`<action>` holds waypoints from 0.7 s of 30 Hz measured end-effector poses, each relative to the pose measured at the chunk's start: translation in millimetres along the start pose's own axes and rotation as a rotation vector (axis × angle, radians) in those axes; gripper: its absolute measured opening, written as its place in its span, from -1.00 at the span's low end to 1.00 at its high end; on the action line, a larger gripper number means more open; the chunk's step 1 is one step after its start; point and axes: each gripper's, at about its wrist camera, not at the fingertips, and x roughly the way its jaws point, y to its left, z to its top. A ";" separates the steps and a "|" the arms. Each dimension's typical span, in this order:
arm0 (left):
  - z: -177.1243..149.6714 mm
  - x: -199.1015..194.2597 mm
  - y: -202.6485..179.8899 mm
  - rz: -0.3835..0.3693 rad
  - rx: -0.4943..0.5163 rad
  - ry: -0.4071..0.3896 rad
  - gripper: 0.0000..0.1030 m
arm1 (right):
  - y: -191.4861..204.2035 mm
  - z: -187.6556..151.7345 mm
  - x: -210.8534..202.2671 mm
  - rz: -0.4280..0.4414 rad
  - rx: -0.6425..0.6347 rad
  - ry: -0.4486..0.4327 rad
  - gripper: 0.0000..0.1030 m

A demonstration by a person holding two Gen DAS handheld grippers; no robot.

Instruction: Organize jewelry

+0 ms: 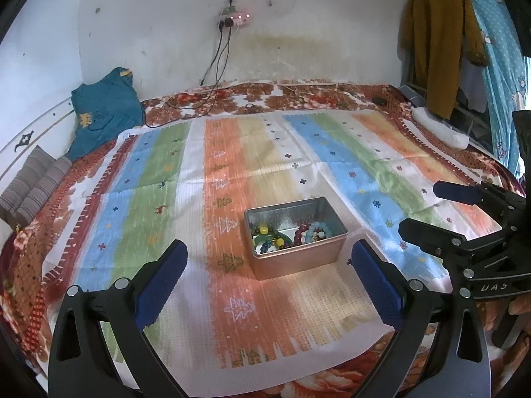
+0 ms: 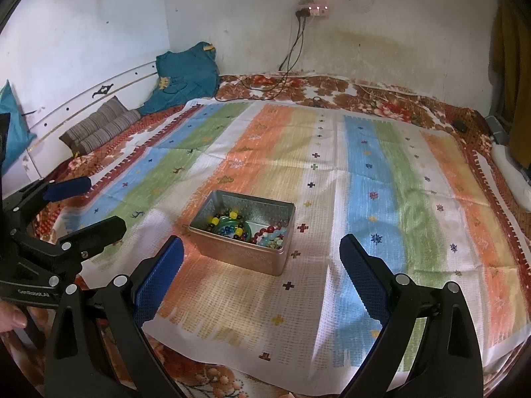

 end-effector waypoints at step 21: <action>4.5 -6.6 3.8 -0.002 -0.022 -0.034 0.89 | 2.1 -4.3 -13.5 0.000 0.003 -0.071 0.86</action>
